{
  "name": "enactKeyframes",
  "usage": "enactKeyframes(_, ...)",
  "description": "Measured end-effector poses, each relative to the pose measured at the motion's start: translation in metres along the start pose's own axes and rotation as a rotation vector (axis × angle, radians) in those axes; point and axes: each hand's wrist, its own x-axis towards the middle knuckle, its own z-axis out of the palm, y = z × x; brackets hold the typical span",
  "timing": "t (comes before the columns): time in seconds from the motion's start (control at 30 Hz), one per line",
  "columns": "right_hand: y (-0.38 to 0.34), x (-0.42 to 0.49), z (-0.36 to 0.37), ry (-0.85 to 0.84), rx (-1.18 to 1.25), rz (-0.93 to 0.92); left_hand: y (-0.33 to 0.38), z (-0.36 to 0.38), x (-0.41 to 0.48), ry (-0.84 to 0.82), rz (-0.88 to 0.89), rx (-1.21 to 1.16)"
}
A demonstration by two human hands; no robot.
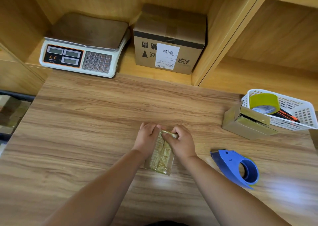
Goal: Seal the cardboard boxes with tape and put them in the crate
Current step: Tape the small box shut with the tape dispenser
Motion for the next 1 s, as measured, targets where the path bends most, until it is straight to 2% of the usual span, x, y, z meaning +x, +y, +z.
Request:
enactKeyframes(0.23,-0.006,0.003,-0.003,0.031,0.25,0.154,0.0,0.001,0.003,-0.012,-0.005,0.11)
enactKeyframes(0.53,-0.008,-0.021,-0.006,-0.101,-0.218,0.013,0.001,0.002,0.002,0.003,-0.021,0.089)
enactKeyframes(0.63,-0.01,-0.033,-0.004,-0.115,-0.22,-0.045,0.001,0.003,0.002,-0.001,-0.012,0.11)
enactKeyframes(0.8,-0.011,-0.044,-0.006,-0.249,-0.308,-0.02,0.004,0.001,0.0,-0.002,-0.007,0.099)
enactKeyframes(1.0,-0.004,-0.061,-0.009,-0.306,-0.098,0.094,0.005,0.001,-0.003,-0.029,-0.055,0.113)
